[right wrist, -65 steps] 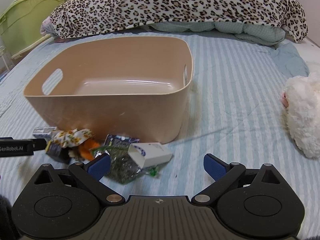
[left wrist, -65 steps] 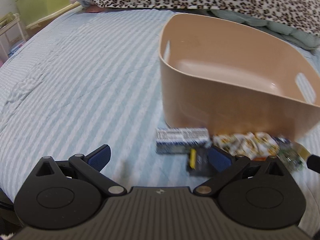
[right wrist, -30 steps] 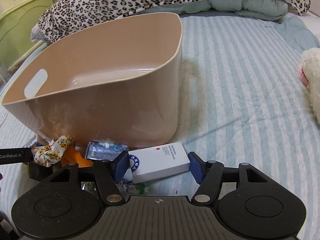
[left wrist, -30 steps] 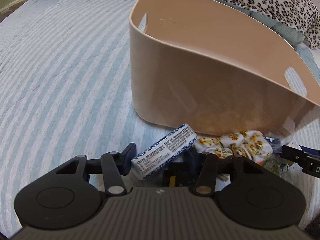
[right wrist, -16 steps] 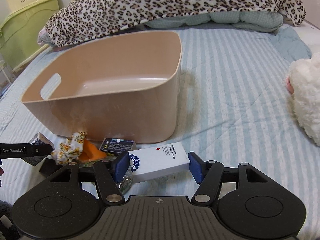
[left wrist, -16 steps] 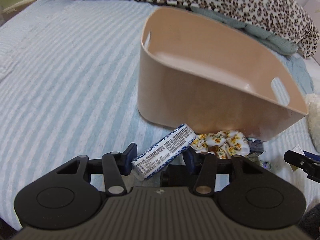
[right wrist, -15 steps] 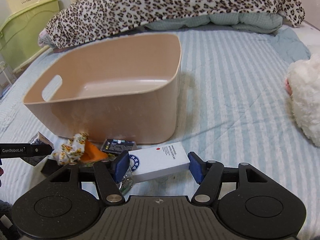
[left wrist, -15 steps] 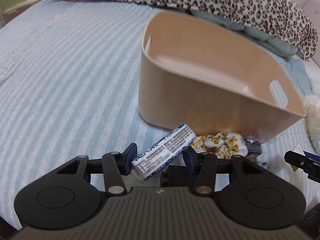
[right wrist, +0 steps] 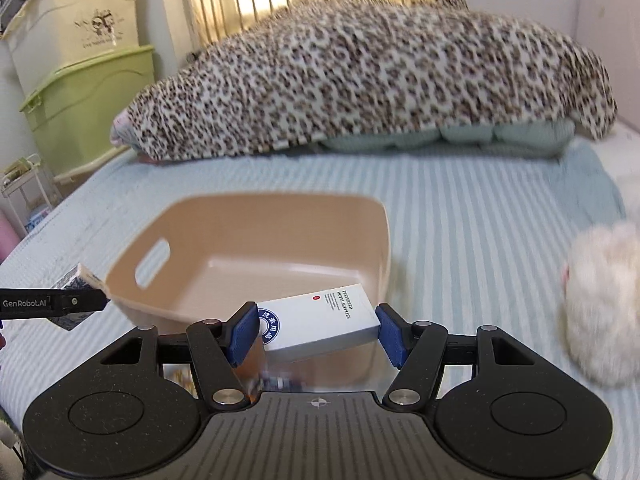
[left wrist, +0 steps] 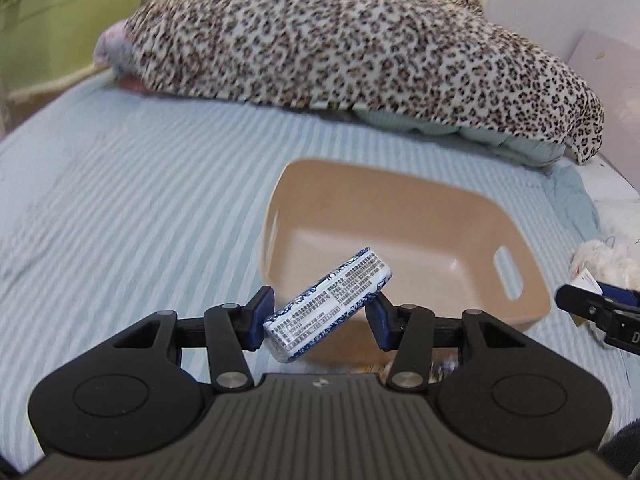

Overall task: Organize objects
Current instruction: 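Lift both boxes over the basket and open both tools to drop them, then grasp the black cube box with the left tool while the right tool grasps the green herb bag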

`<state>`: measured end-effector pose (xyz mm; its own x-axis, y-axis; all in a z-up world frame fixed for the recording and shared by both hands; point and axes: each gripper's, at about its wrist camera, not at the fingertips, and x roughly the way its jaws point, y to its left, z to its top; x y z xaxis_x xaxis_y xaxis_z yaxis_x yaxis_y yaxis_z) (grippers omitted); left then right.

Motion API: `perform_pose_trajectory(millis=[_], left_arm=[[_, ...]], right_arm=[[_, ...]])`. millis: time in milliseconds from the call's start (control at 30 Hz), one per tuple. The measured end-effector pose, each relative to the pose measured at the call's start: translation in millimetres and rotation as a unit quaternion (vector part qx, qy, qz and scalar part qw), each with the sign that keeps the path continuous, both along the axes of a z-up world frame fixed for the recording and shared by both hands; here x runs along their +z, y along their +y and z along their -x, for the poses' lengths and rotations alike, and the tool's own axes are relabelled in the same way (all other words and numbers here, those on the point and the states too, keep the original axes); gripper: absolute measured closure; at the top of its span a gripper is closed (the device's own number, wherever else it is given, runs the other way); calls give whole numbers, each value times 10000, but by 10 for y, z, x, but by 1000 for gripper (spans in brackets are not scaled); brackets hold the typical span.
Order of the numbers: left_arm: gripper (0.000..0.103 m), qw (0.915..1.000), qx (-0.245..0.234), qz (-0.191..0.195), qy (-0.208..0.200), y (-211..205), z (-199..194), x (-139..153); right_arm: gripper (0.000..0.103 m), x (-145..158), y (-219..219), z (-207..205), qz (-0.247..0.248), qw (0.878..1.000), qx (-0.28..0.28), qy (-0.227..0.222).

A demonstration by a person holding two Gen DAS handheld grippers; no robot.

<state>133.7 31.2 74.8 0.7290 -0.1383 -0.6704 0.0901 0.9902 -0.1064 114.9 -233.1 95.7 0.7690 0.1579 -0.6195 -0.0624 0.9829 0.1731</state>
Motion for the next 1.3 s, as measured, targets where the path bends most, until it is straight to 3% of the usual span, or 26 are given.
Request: perform_pose_trajectory(millis=[233,467,667,767,900,1033,1300], left_arm=[[51,9999,-113,-120,13,-275,-420,21],[51,9975,-213,-519,426,-515,-794,-397],[50,9951,-324,-688,624,-570,-788,-584],[50,9954,-372,-706,539,-554,-712,-522],[27,9963,-330,-676,418,-522,-574,-368],[14,9970,-235,-696,241,-448,-387,-177],[11,9972,-163,-694,226,-238,5,-35]], right_arm=[[43,124,125,-453,203,9996,59,-167],[43,-160,211,-869,497,9984,89,252],[42,-380,252,-948,635,9965,145,518],[34,-386,267,-906,687,9963,128,491],[26,-286,284,-788,713,9967,109,368],[16,-112,288,-605,724,9971,76,200],[4,87,306,-201,763,9970,109,62]])
